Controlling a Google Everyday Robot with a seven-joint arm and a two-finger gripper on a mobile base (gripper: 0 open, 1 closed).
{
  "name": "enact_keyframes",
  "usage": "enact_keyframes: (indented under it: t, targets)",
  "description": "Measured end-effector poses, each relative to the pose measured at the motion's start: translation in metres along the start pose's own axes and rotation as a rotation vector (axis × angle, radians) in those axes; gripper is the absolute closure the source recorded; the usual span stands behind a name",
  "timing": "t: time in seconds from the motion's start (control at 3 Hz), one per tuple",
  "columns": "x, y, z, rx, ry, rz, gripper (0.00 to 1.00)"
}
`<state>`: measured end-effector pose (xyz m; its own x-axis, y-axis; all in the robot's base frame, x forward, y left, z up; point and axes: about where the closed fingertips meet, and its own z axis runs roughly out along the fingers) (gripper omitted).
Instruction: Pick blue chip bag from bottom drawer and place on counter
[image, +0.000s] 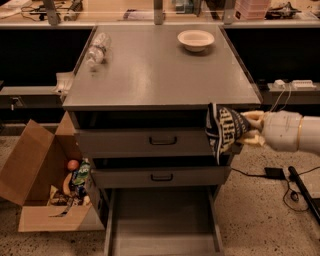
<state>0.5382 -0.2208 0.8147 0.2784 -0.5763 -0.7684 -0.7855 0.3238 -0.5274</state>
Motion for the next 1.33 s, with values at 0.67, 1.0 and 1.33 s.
enact_keyframes:
  t: [0.67,1.0,1.33]
  targets:
    - [-0.052,-0.124,-0.002,0.107,0.021,-0.055,1.0]
    - [-0.056,-0.157,0.027,0.077,0.025,-0.061,1.0]
    - [-0.054,-0.175,0.065,0.035,0.031,-0.047,0.85]
